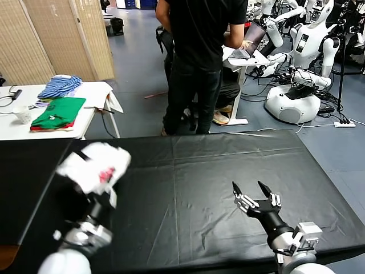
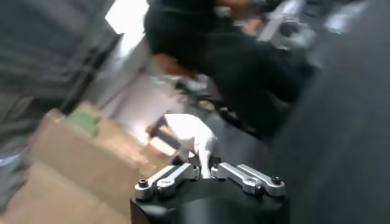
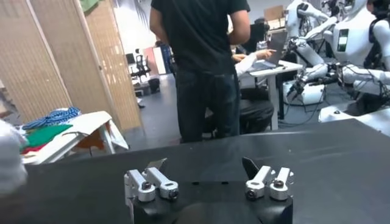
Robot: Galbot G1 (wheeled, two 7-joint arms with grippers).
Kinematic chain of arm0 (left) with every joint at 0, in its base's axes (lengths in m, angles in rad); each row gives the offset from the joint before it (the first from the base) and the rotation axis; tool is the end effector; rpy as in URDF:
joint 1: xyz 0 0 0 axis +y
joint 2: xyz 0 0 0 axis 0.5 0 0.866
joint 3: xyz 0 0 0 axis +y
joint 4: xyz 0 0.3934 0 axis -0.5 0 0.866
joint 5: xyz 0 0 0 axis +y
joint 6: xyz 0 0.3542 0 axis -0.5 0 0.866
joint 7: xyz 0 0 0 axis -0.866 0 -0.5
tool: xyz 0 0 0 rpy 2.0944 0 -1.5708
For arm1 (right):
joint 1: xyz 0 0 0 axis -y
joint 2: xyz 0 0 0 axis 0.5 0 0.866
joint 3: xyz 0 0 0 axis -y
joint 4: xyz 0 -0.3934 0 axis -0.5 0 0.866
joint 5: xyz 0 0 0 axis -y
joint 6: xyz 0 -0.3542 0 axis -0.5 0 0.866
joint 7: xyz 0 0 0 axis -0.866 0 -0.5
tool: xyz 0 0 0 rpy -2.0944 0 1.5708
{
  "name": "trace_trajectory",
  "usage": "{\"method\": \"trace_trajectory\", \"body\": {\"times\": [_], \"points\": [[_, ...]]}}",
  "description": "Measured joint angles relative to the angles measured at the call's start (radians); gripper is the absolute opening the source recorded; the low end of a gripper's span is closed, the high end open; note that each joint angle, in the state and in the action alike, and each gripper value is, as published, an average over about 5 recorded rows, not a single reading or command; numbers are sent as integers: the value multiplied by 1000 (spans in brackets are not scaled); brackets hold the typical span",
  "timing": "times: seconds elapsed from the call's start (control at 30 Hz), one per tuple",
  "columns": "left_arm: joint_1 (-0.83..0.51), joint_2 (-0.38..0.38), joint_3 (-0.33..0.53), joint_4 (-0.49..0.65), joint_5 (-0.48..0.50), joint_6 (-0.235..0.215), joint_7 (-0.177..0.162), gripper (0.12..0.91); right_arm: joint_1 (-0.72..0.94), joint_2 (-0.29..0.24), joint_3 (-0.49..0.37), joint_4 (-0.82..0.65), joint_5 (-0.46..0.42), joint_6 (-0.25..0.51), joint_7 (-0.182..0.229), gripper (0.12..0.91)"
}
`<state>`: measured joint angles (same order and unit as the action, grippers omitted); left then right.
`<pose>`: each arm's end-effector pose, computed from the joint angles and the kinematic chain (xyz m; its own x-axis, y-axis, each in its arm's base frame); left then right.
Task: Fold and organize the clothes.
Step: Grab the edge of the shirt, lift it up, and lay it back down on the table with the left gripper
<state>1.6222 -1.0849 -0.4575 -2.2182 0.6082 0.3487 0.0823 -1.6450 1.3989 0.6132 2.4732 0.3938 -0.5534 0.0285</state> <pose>0.1454 0.0675 -0.2940 -0.9603 0.0852 0.2656 0.2697 0.5262 0.8065 0.1186 -0.0391 -0.2143 -0.9581 -0.1528 0.2424 -0.1116 0.9782 0.1752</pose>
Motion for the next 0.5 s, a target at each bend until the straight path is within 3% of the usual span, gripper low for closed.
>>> {"method": "trace_trajectory", "body": {"times": [0.27,0.5], "points": [[67,1,122,-6,-45,111,3,199,10,1,-3,-3,0,-1,0,907],[49,15,156,-65,-262,230,-10,199,4,8,-7,0,-1,-3,1,907]]}}
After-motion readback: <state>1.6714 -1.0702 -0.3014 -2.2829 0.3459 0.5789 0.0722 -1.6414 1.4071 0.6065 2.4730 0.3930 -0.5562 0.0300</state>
